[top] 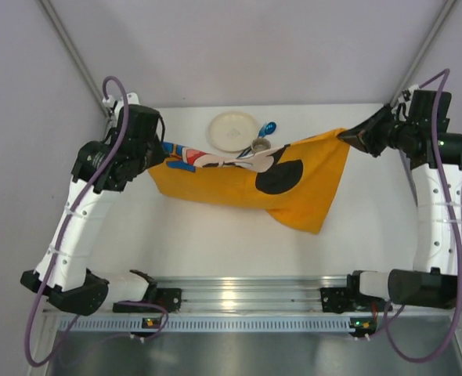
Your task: Set the dinner table for one person
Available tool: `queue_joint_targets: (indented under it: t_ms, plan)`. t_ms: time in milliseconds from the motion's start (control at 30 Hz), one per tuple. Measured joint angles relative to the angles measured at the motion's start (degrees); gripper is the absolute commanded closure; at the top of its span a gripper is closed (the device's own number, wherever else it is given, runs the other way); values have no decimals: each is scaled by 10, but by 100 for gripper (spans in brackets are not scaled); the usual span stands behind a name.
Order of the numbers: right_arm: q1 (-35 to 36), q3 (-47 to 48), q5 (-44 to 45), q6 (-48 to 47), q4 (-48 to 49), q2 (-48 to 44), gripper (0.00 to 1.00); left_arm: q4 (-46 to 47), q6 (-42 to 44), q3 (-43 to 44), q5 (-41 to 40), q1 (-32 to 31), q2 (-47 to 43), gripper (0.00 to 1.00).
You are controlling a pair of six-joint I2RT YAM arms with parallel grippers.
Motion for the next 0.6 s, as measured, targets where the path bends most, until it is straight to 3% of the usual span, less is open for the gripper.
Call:
queue_joint_targets:
  t_ms: [167,400,500,600]
  plan:
    - [-20,78,-25,11,0,113,100,25,45,106,14,46,73,100]
    - [-35,305,-85,37,8,322,100,60,81,277,130,160,252,100]
    - [-51,337,-112,42,7,328,100,76,98,341,186,175,285,100]
    - [-76,310,-127,28,-2,278,100,98,104,317,229,175,241,100]
